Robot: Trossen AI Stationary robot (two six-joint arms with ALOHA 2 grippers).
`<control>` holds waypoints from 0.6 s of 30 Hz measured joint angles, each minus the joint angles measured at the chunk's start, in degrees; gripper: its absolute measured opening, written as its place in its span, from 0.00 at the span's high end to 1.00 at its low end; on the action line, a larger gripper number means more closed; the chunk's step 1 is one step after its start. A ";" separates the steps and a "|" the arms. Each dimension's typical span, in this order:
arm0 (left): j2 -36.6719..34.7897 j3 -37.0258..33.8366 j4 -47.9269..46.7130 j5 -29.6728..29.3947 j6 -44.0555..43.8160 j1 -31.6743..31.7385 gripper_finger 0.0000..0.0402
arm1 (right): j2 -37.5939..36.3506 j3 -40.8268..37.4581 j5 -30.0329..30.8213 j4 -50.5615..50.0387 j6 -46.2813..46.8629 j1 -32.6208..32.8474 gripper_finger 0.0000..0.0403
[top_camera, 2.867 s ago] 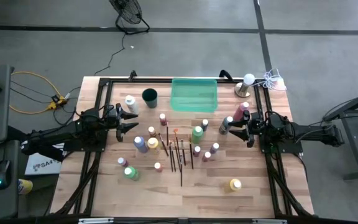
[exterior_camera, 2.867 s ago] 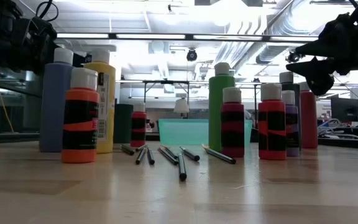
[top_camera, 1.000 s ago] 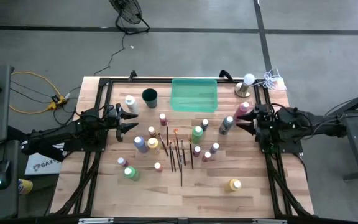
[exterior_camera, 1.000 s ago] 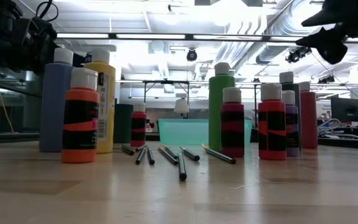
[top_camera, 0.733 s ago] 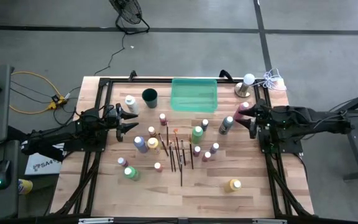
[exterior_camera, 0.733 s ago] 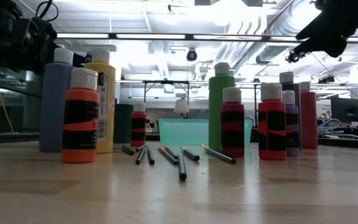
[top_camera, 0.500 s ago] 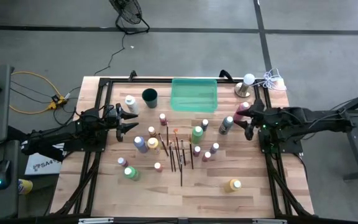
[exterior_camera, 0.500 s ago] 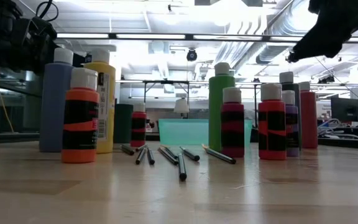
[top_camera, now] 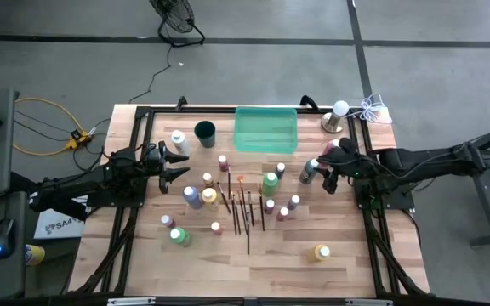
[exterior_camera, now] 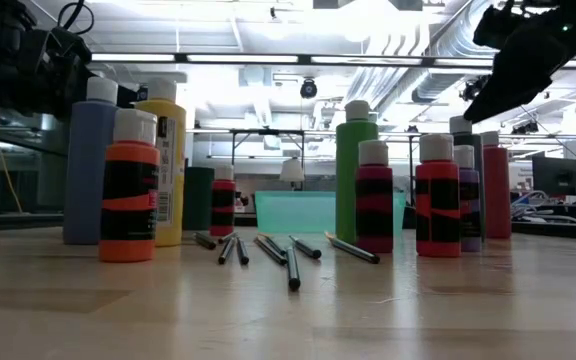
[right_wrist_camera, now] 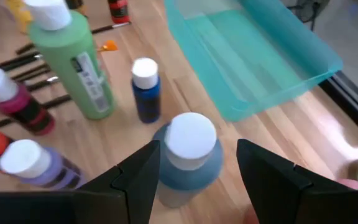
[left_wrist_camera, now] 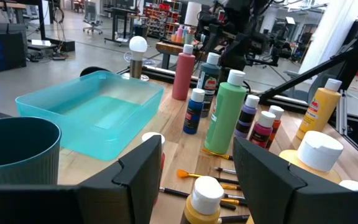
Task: Pick & Place Paint Supplies
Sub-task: Put the large blue paint bottle into the green bin
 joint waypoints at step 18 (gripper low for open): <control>0.01 0.00 0.00 0.00 0.00 0.00 0.52 | 7.26 0.04 1.97 4.92 3.45 0.00 0.49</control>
